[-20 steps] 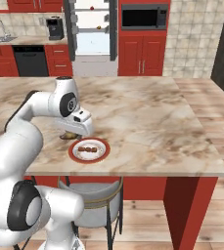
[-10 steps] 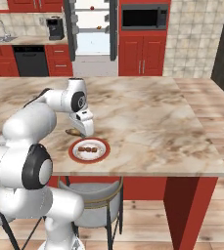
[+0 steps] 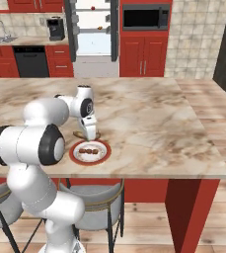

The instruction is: Pick up the banana and apple from the fridge and place one fruit on each plate on the dining counter.

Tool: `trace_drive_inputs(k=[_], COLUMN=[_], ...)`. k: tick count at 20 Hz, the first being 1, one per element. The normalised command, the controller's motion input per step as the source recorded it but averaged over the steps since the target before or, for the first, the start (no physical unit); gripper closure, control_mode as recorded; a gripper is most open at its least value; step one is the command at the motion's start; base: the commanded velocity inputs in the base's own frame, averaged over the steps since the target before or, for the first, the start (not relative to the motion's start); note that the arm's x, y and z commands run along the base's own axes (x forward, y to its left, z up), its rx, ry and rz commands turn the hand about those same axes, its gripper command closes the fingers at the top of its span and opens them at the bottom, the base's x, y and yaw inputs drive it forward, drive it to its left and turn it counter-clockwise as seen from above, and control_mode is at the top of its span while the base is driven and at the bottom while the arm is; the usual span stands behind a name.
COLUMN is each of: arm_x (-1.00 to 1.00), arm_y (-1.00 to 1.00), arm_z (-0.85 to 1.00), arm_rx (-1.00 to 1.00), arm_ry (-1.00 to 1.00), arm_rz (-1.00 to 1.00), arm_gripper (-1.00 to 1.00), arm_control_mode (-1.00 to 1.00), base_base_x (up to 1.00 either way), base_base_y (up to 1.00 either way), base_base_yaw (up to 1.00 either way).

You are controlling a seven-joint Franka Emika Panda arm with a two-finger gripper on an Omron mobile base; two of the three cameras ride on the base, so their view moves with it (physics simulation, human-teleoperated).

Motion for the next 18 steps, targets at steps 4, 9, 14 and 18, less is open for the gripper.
trace_drive_inputs(k=[4,9,14,18], arm_x=[0.25,0.07,-0.04,0.0], arm_y=[-0.22,-0.36,-0.2,-0.08], arm_z=[-0.29,-0.15,-0.15,-0.28], arm_rx=[0.0,0.0,-0.01,-0.04], arm_ry=[-0.01,0.0,-0.02,-0.03], arm_rz=[0.06,0.28,0.47,0.53], arm_gripper=[1.0,1.0,1.0,1.0], arm_control_mode=[-1.0,-1.0,-1.0,-1.0], base_base_x=[0.0,0.0,0.0,0.0], base_base_y=[0.0,0.0,0.0,0.0], base_base_yaw=[0.0,0.0,0.0,0.0])
